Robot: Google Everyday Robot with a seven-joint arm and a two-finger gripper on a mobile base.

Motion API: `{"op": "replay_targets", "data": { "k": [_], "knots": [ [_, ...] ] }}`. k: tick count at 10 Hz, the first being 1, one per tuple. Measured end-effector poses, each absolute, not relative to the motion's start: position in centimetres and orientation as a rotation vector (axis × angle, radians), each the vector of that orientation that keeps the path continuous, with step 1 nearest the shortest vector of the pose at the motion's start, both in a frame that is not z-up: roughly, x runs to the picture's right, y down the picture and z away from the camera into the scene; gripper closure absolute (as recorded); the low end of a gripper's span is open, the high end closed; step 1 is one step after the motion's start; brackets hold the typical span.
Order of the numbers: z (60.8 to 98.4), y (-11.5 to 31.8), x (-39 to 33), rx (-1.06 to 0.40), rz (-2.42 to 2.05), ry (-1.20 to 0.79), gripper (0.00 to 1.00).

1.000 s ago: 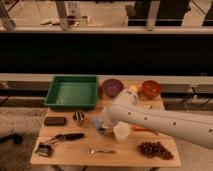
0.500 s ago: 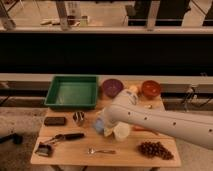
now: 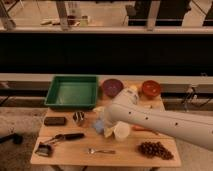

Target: Place sponge in plastic cup

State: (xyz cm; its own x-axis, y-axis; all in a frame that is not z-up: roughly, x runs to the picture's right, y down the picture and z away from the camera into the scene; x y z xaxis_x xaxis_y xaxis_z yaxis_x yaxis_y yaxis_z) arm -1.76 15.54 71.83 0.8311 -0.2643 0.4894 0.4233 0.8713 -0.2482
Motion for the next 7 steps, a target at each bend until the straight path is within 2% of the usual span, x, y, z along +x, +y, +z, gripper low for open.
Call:
{"op": "replay_targets", "data": {
  "k": [3, 7],
  "knots": [
    [69.0, 11.9, 0.4, -0.332, -0.328, -0.454, 0.20],
    [68.2, 9.1, 4.9, -0.311, -0.213, -0.465, 0.20]
  ]
}}
